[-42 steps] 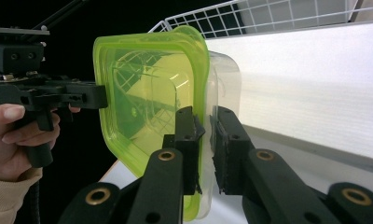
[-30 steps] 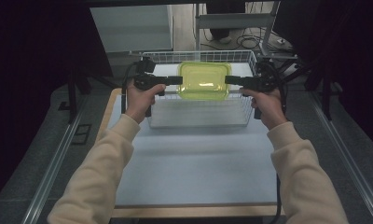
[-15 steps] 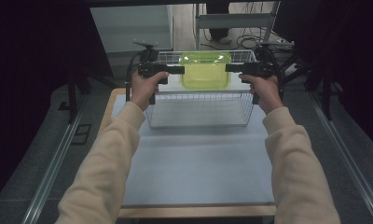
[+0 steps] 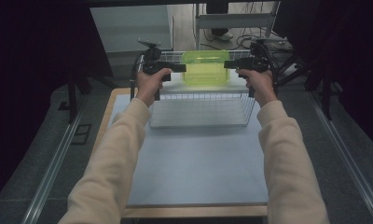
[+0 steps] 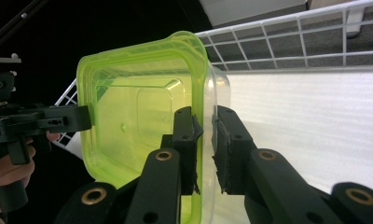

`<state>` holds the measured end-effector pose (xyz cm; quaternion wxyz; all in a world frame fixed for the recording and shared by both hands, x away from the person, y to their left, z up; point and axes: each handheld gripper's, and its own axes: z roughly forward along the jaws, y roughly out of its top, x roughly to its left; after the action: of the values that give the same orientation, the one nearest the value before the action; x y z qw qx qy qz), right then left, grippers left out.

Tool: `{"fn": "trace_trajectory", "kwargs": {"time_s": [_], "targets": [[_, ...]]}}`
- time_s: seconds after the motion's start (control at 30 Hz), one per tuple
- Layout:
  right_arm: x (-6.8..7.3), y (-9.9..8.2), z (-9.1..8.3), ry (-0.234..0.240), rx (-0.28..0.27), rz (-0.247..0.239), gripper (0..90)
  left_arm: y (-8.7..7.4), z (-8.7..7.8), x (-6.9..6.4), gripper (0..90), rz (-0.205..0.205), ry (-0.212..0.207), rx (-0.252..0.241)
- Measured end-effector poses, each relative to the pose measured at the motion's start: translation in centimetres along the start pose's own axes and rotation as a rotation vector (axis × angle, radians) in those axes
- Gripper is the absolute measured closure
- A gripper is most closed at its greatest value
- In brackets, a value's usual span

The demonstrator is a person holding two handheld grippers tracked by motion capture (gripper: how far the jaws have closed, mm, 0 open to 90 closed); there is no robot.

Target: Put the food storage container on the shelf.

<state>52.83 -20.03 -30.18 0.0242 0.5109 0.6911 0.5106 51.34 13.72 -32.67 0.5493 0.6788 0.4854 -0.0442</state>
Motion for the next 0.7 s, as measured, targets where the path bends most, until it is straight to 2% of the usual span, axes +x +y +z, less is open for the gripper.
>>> {"fn": "trace_trajectory", "kwargs": {"time_s": [0.23,0.53,0.63,0.7], "targets": [[-0.2,0.1,0.6,-0.024,-0.022,-0.007,76.4,0.4,0.7,0.0,77.7,0.007,0.035,-0.009],[-0.6,-0.3,1.5,-0.050,-0.028,0.000,69.2,0.1,1.6,0.7,69.3,-0.003,0.048,-0.026],[-0.3,-0.4,1.8,-0.079,-0.012,-0.020,60.1,0.0,1.6,1.1,57.8,0.005,0.038,-0.024],[0.1,-0.6,1.8,-0.107,-0.040,-0.020,55.0,-0.1,1.7,1.3,46.3,0.011,0.043,-0.036]]}}
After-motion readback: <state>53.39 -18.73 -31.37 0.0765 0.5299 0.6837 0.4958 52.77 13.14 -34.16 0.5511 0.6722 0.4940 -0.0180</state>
